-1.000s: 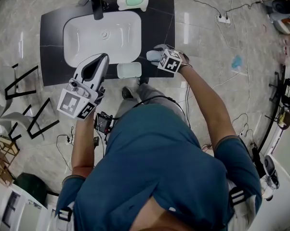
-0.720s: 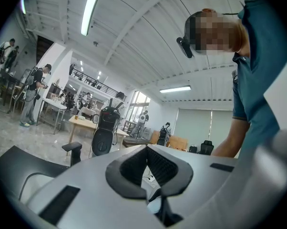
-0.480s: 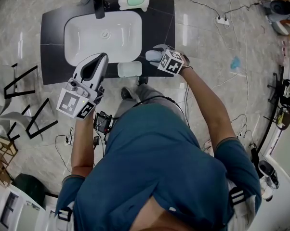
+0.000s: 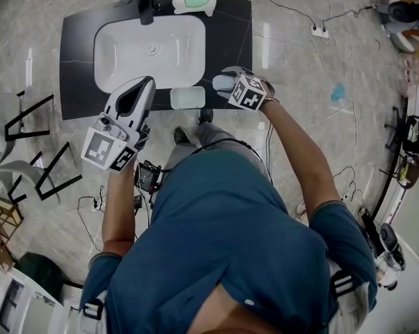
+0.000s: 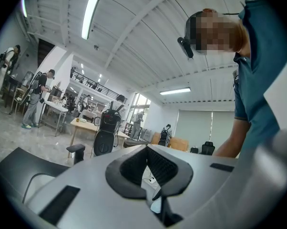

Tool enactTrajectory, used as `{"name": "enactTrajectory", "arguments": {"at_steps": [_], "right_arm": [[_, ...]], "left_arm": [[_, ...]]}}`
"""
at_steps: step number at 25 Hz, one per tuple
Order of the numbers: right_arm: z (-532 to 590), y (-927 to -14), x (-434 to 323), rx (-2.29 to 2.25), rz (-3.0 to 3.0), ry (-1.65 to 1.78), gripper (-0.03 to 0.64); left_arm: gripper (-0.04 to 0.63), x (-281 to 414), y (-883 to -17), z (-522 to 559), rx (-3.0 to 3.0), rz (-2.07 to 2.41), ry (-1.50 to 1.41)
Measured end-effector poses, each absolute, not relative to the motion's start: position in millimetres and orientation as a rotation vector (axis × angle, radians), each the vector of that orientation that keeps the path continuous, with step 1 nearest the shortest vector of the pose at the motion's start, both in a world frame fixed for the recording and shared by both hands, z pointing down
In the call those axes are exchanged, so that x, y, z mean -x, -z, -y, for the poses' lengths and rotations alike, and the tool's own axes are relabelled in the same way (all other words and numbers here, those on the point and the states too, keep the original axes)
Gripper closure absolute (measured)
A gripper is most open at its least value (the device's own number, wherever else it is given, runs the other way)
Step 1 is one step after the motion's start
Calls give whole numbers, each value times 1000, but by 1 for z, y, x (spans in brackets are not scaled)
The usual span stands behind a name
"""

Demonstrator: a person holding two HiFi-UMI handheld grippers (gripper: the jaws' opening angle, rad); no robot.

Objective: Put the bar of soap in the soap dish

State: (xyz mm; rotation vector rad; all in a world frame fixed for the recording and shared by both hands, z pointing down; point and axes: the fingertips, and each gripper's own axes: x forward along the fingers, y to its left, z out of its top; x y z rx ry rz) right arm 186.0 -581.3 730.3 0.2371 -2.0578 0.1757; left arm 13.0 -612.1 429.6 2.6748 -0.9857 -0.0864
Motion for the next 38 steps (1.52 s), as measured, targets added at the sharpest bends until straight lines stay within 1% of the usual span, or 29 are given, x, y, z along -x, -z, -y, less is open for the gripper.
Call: {"name": "enactTrajectory", "arguments": {"at_steps": [15, 31, 38], "right_arm": [[555, -777, -207, -165, 1946, -216, 345], [552, -788, -201, -54, 1836, -127, 335], [544, -781, -198, -68, 1867, -98, 342]], "left_arm": [[592, -19, -430, 596, -2677, 994, 70], [592, -17, -430, 592, -2666, 1019, 77], [592, -13, -425, 590, -2674, 1029, 85]]}}
